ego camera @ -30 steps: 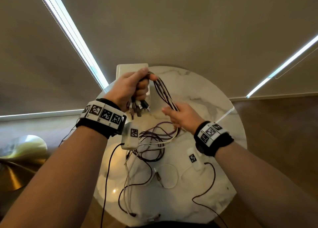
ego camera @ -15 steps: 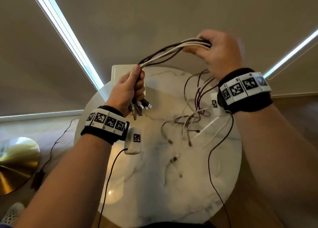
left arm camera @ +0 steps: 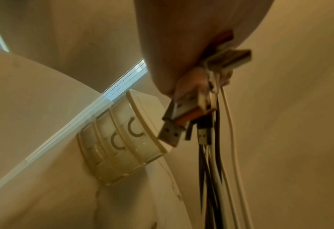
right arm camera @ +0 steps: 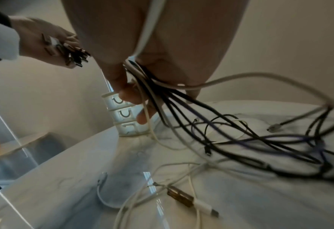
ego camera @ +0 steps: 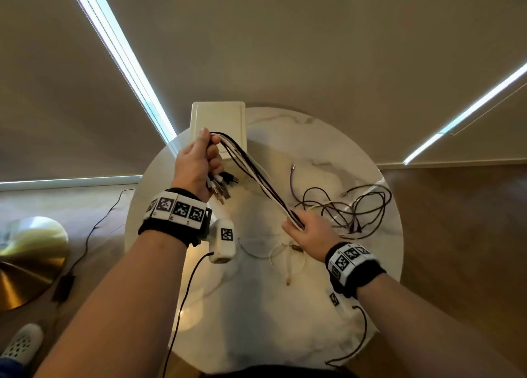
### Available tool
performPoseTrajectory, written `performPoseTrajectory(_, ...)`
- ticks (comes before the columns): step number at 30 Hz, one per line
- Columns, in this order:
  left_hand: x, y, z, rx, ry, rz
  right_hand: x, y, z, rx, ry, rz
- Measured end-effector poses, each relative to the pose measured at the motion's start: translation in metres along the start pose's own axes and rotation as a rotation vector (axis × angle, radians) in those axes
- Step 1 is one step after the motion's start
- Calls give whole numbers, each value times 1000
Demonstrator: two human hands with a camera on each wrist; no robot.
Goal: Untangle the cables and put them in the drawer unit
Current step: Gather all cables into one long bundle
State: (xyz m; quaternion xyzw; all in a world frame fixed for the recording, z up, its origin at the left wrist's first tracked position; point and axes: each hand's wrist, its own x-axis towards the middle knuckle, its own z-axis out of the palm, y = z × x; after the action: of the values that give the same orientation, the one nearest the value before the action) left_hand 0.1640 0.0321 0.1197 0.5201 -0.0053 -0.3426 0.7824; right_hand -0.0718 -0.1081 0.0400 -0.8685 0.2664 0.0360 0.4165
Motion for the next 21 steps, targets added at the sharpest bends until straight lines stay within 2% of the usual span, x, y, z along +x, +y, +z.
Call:
performPoseTrajectory(5,5,9,6,-3,50,74,-7,4,-2,54,0,40)
performPoseTrajectory(10,14,30,10,-118,108,173,-17,15,9,78,9,41)
performPoseTrajectory(16,11,32,7,-133,132,191,-26,27,22,14,50,87)
performPoseTrajectory(18,10,35,7,-150,171,189,-26,30,21,-30,9,83)
performPoseTrajectory(21,9,40,7,-162,192,197,-29,33,20,-110,-154,128)
